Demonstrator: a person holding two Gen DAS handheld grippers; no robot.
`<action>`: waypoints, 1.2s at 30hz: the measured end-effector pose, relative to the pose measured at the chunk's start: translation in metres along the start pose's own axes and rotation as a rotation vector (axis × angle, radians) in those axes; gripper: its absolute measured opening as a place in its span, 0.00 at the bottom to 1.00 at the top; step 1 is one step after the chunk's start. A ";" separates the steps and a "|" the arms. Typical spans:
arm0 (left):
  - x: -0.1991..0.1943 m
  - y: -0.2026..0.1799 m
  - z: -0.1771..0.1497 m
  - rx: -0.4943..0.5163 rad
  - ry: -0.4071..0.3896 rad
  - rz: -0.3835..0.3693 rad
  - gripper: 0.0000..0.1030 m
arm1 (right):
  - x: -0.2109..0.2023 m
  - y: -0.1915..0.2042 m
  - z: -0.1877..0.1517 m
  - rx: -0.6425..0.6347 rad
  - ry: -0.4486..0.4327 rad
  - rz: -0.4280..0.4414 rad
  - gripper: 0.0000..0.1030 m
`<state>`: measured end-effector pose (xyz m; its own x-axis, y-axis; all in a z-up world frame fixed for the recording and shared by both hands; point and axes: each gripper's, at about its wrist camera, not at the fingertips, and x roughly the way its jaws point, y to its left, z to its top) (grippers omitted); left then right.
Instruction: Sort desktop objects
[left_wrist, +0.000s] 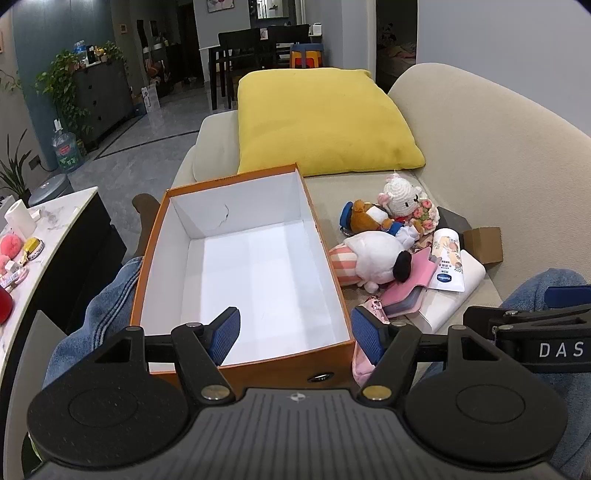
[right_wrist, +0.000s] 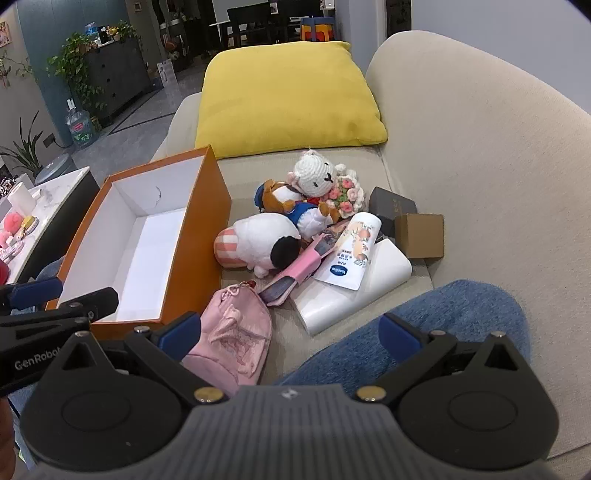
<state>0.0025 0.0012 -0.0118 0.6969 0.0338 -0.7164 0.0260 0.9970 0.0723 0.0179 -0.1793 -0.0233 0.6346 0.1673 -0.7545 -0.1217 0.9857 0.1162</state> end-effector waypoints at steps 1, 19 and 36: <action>0.000 0.000 0.000 0.000 0.001 0.000 0.76 | 0.001 0.000 0.000 0.000 0.002 0.000 0.99; 0.001 -0.002 0.005 0.016 -0.007 -0.041 0.76 | -0.001 -0.009 -0.001 0.008 -0.059 0.045 0.99; 0.081 -0.047 0.056 0.345 0.056 -0.235 0.71 | 0.074 -0.033 0.051 -0.146 0.017 0.043 0.56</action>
<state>0.0980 -0.0463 -0.0348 0.6034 -0.1784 -0.7772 0.4246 0.8969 0.1237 0.1080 -0.1989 -0.0504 0.6139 0.2077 -0.7616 -0.2587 0.9644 0.0544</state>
